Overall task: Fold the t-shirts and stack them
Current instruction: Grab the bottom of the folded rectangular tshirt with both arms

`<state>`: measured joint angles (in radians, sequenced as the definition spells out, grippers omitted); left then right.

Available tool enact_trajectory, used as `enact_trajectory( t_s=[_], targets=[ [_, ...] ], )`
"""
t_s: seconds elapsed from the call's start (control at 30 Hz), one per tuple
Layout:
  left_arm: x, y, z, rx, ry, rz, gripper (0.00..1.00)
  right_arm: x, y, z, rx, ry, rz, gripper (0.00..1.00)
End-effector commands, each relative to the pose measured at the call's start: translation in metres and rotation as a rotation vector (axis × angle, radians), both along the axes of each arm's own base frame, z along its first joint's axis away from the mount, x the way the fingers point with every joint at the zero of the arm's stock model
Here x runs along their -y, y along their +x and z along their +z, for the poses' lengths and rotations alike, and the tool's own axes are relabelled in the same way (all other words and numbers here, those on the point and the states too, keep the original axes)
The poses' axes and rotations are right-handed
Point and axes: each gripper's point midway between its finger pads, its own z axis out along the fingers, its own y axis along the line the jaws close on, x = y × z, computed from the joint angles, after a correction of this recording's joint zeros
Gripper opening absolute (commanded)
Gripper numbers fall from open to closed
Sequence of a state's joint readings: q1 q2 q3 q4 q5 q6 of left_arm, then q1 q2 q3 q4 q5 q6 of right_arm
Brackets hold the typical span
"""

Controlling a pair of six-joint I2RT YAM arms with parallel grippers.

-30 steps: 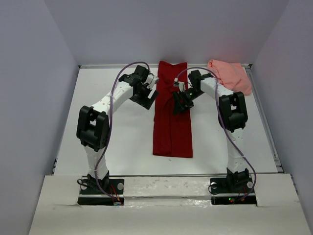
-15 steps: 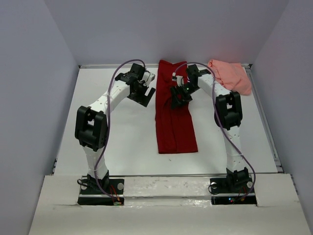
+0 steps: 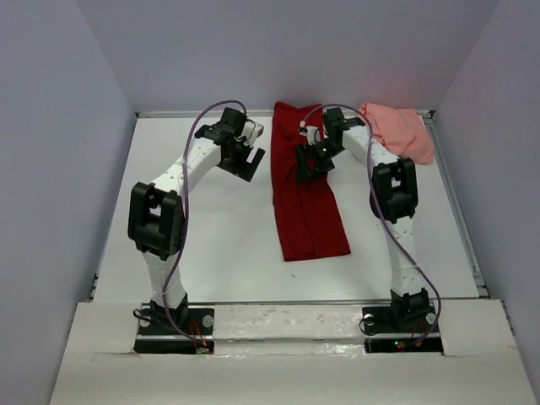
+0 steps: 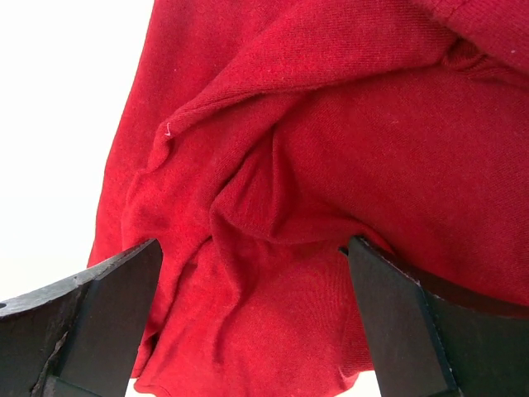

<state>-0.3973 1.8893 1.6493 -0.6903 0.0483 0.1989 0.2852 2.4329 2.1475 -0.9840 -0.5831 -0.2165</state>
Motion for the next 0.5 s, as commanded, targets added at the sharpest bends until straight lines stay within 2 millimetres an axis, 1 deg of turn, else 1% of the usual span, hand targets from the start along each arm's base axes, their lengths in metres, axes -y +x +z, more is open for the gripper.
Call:
enact_trajectory(
  t_s=[0.0, 0.03, 0.1, 0.13, 0.17, 0.2, 0.23, 0.27, 0.3, 0.33, 0.37, 0.4, 0.43, 0.47],
  targets=[
    [0.003, 0.007, 0.022, 0.05, -0.033, 0.005, 0.99, 0.017, 0.011, 0.002, 0.033, -0.049, -0.016, 1.0],
    [0.006, 0.004, 0.024, 0.042, -0.049, -0.004, 0.99, 0.015, 0.0, 0.004, -0.007, -0.035, 0.01, 1.0],
    [0.008, -0.002, 0.028, 0.037, -0.069, -0.02, 0.99, 0.017, -0.007, 0.014, -0.015, -0.035, 0.023, 1.0],
    [0.015, -0.009, 0.029, 0.013, -0.101, -0.065, 0.99, 0.021, -0.012, 0.029, 0.003, -0.049, 0.026, 1.0],
    [0.019, -0.014, 0.03, -0.004, -0.119, -0.092, 0.99, 0.025, -0.015, 0.036, 0.017, -0.063, 0.025, 1.0],
    [0.028, -0.023, 0.032, -0.037, -0.166, -0.143, 0.99, 0.03, -0.026, 0.035, -0.001, -0.083, 0.026, 1.0],
    [0.03, -0.031, 0.031, -0.065, -0.166, -0.175, 0.99, 0.035, -0.03, 0.057, 0.048, -0.091, 0.024, 1.0],
    [0.032, -0.034, 0.032, -0.073, -0.178, -0.184, 0.99, 0.037, -0.036, 0.064, 0.055, -0.094, 0.027, 1.0],
    [0.035, -0.04, 0.035, -0.084, -0.198, -0.204, 0.99, 0.042, -0.048, 0.063, 0.031, -0.107, 0.03, 1.0],
    [0.036, -0.042, 0.036, -0.086, -0.201, -0.212, 0.99, 0.045, -0.055, 0.068, 0.033, -0.113, 0.03, 1.0],
    [0.039, -0.045, 0.038, -0.083, -0.204, -0.223, 0.98, 0.047, -0.061, 0.084, 0.063, -0.113, 0.031, 1.0],
    [0.041, -0.049, 0.038, -0.099, -0.209, -0.232, 0.98, 0.05, -0.069, 0.089, 0.054, -0.119, 0.033, 1.0],
    [0.044, -0.053, 0.037, -0.109, -0.209, -0.242, 0.98, 0.053, -0.078, 0.087, 0.036, -0.127, 0.036, 1.0],
    [0.052, -0.06, 0.038, -0.125, -0.225, -0.27, 0.96, 0.056, -0.084, 0.099, 0.053, -0.128, 0.034, 1.0]
  ],
)
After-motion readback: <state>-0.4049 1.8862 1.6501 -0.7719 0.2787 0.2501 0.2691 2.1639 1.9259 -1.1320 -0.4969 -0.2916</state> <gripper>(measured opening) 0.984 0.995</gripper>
